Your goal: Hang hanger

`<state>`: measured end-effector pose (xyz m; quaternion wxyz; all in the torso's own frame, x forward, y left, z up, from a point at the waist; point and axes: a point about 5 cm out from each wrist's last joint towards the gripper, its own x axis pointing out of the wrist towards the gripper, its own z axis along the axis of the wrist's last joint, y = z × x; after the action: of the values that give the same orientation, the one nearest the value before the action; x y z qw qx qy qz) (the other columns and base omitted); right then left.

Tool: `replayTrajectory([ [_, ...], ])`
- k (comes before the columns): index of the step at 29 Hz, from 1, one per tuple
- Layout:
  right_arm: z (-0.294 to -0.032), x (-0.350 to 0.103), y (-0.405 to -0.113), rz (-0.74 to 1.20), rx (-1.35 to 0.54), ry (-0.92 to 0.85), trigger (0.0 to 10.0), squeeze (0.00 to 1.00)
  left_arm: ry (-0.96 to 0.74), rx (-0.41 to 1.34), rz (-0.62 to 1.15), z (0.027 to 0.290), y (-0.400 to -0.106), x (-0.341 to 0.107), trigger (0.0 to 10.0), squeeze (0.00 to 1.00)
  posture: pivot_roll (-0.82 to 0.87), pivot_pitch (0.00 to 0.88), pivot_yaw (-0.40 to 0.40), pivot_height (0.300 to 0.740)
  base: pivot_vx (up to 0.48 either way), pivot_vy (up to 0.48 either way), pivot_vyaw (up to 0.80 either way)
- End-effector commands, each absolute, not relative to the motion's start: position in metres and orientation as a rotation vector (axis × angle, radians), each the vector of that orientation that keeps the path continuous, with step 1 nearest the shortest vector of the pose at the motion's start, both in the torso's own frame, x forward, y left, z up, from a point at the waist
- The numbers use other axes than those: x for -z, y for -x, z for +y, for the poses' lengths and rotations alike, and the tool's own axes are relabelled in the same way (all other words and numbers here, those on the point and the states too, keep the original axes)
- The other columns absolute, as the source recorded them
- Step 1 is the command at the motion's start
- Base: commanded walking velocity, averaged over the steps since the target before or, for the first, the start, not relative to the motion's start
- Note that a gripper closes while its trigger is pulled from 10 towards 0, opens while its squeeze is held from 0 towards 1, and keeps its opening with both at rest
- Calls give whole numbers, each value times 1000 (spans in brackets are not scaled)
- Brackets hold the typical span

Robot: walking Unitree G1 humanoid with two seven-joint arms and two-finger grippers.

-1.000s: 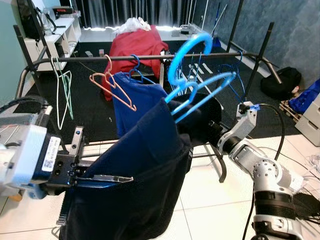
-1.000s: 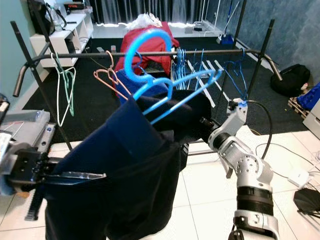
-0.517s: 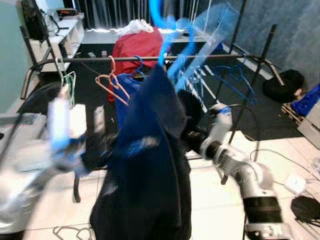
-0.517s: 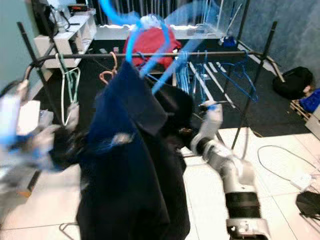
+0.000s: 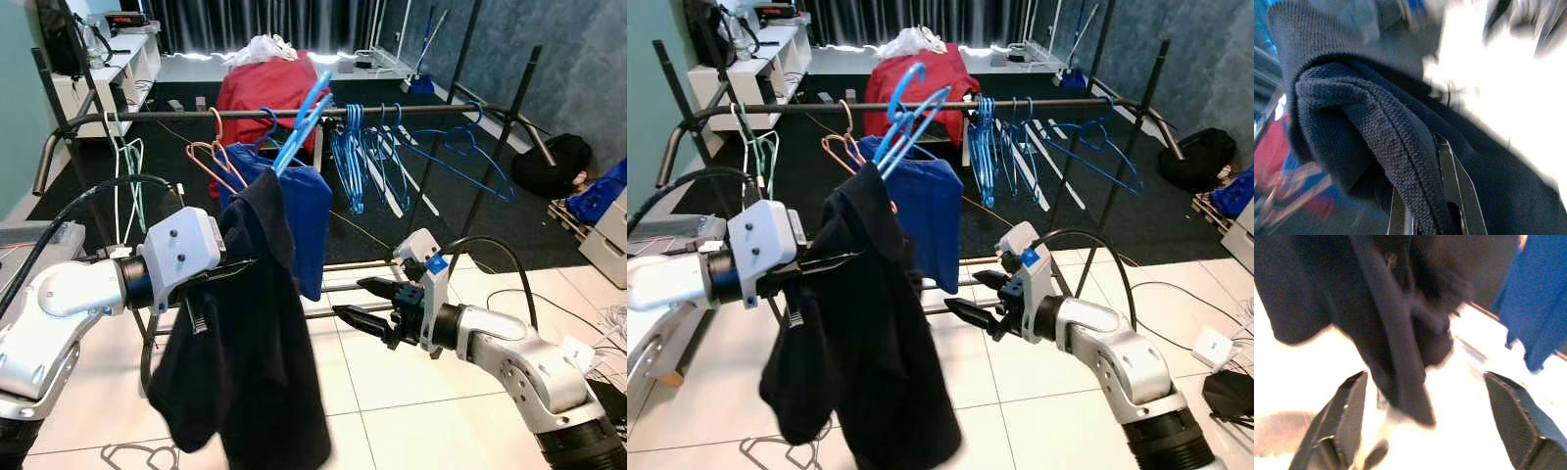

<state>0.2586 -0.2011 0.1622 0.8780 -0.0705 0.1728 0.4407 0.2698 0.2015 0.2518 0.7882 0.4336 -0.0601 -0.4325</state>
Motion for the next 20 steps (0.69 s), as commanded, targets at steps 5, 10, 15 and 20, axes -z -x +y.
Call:
replayTrajectory([
  [5, -220, -184, -248, 303, -925, 160, 10000, 1000, -1094, 986, -36, 215, -269, -254, 10000, 0, -42, 0, 6, 740, 0, 0, 0],
  [10, -218, -207, -246, 208, -981, 112, 10000, 0, -1185, 1136, 71, 218, -262, -260, 10000, 0, -24, 0, 5, 740, 0, 0, 0],
  [15, -209, -226, -240, 141, -1088, 74, 10000, 0, -1250, 1263, 149, 216, -257, -267, 10000, 0, -15, 0, 7, 740, 0, 0, 0],
  [20, -209, -230, -242, 114, -1101, 137, 10000, 0, -1219, 1376, 150, 208, -250, -273, 10000, 0, -16, 0, 7, 740, 0, 0, 0],
])
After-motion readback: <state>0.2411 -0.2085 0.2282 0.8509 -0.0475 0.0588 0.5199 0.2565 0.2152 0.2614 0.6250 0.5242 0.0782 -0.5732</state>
